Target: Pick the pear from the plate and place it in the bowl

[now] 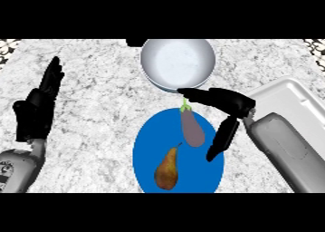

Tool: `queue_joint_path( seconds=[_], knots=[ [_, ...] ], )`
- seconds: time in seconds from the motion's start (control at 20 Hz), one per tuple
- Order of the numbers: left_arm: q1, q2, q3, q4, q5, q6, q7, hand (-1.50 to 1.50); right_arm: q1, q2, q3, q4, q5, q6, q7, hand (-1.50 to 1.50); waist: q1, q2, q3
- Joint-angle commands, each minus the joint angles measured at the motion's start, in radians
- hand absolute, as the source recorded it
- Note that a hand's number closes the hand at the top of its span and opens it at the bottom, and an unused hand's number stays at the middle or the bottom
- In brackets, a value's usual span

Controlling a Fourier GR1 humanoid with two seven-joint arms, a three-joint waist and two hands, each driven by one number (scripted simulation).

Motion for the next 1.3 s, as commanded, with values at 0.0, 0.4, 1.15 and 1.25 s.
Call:
queue_joint_path(
  seconds=[0.0,0.4,1.15,1.25],
  knots=[
    [0.037,-0.014,0.003,-0.052,-0.034,-0.003,0.007,0.00,-0.039,0.047,0.004,0.049,0.020,0.089,0.034,-1.50,0.002,0.000,0.000],
    [0.045,-0.010,0.067,-0.018,-0.012,-0.068,-0.002,0.00,0.015,0.125,0.111,-0.023,0.127,0.116,0.182,-1.50,-0.008,-0.002,0.000],
    [0.034,-0.080,0.130,-0.072,-0.117,-0.118,0.054,0.00,0.127,0.297,0.069,0.035,0.374,0.130,0.161,-1.50,-0.007,-0.001,0.001],
    [0.004,-0.128,0.095,-0.024,-0.149,-0.090,0.042,0.00,0.035,0.341,0.052,0.241,0.440,0.104,0.027,-1.50,0.001,0.003,0.001]
  ],
)
